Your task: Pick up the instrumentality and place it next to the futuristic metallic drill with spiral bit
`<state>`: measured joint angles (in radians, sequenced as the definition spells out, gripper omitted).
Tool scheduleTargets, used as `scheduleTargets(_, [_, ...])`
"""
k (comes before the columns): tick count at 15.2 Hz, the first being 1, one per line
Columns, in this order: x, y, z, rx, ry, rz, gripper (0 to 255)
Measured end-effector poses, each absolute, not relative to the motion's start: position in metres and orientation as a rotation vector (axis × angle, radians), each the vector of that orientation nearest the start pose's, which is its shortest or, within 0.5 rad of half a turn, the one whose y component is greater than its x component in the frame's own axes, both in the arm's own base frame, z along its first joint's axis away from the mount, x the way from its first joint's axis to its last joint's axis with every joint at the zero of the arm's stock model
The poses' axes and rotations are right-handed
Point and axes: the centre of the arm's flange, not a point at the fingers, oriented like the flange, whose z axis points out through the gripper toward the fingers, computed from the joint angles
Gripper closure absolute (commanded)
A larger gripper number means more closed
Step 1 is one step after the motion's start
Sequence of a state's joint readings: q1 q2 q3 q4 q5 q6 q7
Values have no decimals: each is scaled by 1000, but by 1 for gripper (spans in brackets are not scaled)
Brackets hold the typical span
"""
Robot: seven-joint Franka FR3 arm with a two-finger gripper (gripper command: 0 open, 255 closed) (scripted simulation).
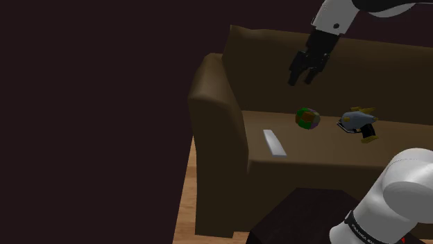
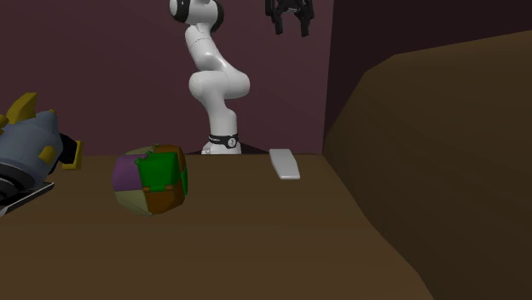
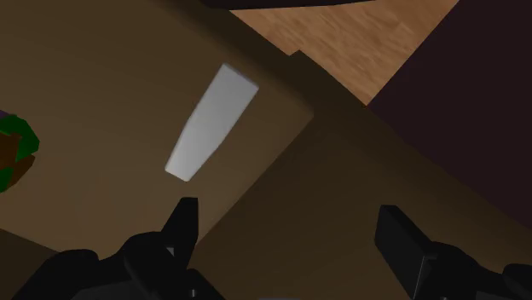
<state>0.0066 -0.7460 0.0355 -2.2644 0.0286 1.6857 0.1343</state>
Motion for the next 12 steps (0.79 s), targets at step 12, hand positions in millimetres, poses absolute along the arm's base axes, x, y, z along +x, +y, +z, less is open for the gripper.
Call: scheduleTargets(12, [384,-13,514,-3098,521,-152,0])
